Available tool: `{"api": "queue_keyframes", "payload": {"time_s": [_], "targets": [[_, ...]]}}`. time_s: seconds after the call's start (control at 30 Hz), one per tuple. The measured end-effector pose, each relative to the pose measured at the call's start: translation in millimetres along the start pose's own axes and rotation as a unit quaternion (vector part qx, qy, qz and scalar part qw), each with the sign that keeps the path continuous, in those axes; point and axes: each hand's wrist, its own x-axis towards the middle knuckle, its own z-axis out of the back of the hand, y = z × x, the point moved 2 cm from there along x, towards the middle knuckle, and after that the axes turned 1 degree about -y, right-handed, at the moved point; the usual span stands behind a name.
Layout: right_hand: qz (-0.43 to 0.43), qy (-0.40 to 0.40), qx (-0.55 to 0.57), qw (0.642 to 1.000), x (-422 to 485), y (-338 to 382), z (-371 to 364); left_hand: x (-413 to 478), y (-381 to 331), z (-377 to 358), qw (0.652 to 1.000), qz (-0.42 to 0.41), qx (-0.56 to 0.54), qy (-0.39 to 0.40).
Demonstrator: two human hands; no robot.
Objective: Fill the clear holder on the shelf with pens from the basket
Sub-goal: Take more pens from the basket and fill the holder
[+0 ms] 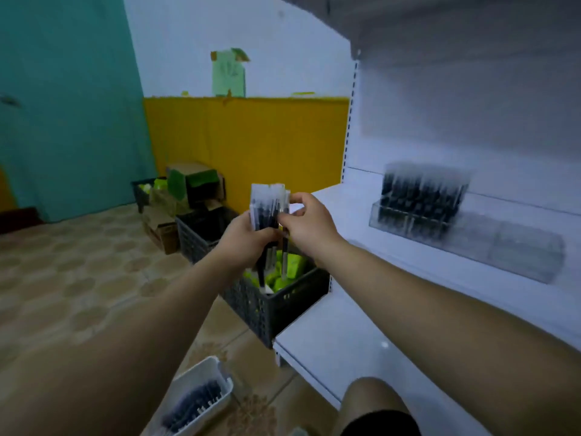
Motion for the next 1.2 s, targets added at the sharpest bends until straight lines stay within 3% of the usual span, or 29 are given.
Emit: {"api": "queue_keyframes", "payload": {"time_s": [0.57, 0.8, 1.2], "targets": [[-0.064, -0.251, -0.047, 0.965, -54, -33, 196, 23, -66, -185, 0.979, -0.070, 0.010, 0.192], [-0.081, -0.309, -0.089, 0.943, -48, -54, 253, 54, -58, -219, 0.975, -0.055, 0.059, 0.206], [-0.046, -0.375, -0.108, 0.919, 16, -80, 299, 96, -43, -238, 0.971, -0.048, 0.052, 0.228]]}}
